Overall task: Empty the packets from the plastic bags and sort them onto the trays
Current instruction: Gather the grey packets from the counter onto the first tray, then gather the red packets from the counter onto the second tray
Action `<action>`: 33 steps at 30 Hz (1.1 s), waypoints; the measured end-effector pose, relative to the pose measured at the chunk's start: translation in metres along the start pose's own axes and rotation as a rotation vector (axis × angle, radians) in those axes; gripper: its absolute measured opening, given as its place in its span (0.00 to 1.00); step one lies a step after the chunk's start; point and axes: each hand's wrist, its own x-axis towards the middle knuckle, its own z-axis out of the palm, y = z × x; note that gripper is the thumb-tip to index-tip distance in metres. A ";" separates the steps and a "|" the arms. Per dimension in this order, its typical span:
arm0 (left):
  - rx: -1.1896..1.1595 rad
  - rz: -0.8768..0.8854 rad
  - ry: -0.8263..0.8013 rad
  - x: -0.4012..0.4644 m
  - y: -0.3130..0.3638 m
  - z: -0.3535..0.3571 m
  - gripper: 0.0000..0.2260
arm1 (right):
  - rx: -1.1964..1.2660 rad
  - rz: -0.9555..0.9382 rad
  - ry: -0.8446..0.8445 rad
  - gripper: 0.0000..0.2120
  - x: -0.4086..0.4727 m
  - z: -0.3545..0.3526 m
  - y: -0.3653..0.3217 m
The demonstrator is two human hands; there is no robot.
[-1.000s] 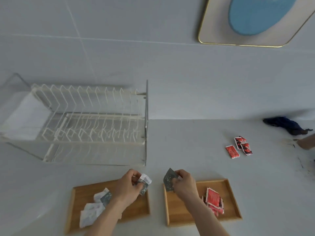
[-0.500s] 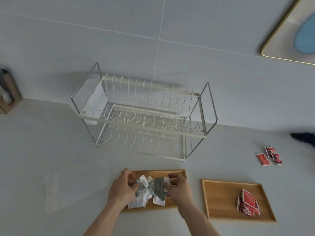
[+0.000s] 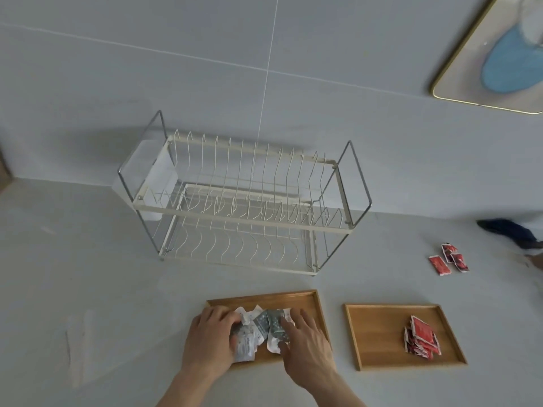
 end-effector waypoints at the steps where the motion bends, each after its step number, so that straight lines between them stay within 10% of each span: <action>1: 0.003 0.006 0.010 0.000 0.000 0.000 0.15 | -0.001 0.005 -0.008 0.26 0.000 0.000 0.001; 17: 0.065 0.216 -0.022 0.044 0.099 0.005 0.27 | 0.176 0.113 0.140 0.27 0.008 -0.034 0.102; 33: 0.088 0.309 -0.198 0.127 0.377 0.097 0.26 | 0.374 0.351 0.249 0.24 0.003 -0.107 0.396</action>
